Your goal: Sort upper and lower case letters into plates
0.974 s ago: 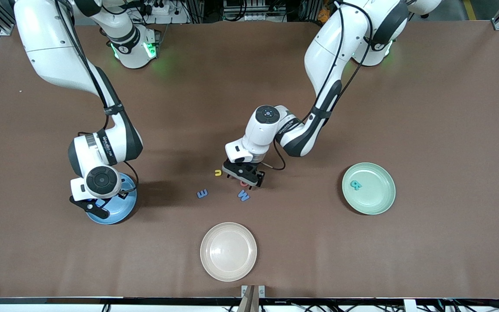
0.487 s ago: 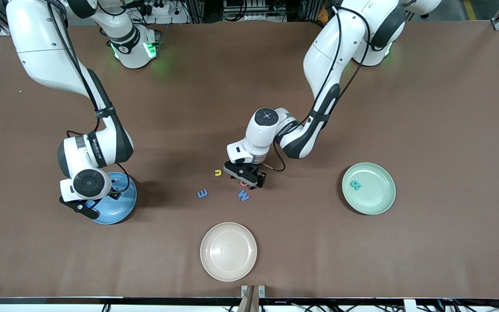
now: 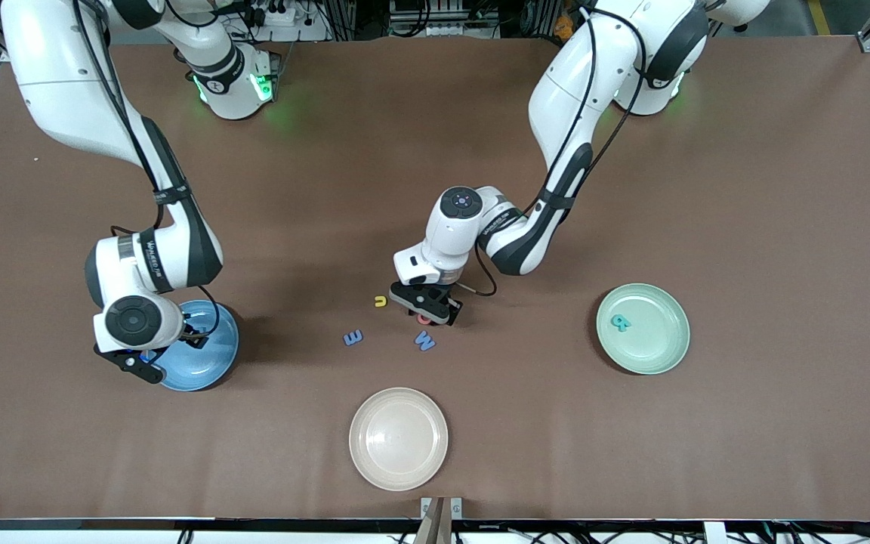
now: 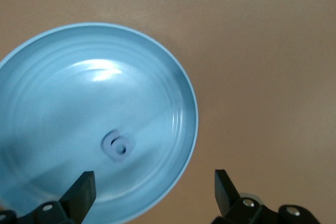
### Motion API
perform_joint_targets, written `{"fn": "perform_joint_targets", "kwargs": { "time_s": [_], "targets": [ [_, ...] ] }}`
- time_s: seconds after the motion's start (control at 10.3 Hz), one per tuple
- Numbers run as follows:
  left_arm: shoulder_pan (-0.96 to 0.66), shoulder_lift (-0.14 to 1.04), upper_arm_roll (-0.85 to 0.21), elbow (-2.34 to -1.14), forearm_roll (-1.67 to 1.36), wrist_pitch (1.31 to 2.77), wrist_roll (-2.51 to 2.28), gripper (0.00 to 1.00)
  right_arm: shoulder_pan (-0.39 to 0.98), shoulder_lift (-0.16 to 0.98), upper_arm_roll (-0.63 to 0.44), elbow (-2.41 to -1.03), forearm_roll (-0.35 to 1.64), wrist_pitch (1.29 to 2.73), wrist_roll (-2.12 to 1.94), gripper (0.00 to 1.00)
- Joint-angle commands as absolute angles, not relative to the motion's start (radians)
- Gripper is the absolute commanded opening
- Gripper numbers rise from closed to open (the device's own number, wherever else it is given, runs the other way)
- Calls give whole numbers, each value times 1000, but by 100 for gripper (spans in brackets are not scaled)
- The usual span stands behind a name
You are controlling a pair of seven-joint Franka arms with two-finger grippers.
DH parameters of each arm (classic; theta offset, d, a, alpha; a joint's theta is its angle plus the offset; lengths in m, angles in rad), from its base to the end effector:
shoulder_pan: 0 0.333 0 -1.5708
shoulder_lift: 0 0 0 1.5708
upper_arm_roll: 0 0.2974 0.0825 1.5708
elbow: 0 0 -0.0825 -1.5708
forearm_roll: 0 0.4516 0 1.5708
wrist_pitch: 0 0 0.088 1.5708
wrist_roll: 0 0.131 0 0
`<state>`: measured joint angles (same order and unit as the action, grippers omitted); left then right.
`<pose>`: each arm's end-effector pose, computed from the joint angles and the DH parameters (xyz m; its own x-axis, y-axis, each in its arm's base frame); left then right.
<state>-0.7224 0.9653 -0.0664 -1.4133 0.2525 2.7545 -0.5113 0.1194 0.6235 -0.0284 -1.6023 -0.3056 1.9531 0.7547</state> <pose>0.5593 -0.5622 0.0764 0.8400 -0.3947 0.3724 -0.4500 -0.8901 0.0716 0.7006 0.0382 0.1706 0.8707 -0.4907 -0.0331 -0.4431 -0.8118 0.3804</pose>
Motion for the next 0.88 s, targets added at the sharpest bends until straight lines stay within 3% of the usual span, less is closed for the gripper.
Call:
{"fn": "perform_joint_targets", "kwargs": {
  "time_s": [0.0,0.39,0.78],
  "targets": [
    [-733,968,-57,-1439,278,2694,-551,47,80,551,-11,-1632,-186,1925,626,100],
    [-732,966,-57,-1434,278,2689,-551,36,89,540,-8,-1638,-155,1925,617,100],
    [-729,951,-58,-1425,267,2634,-551,35,97,529,38,-1605,-112,1911,630,100]
  ]
}}
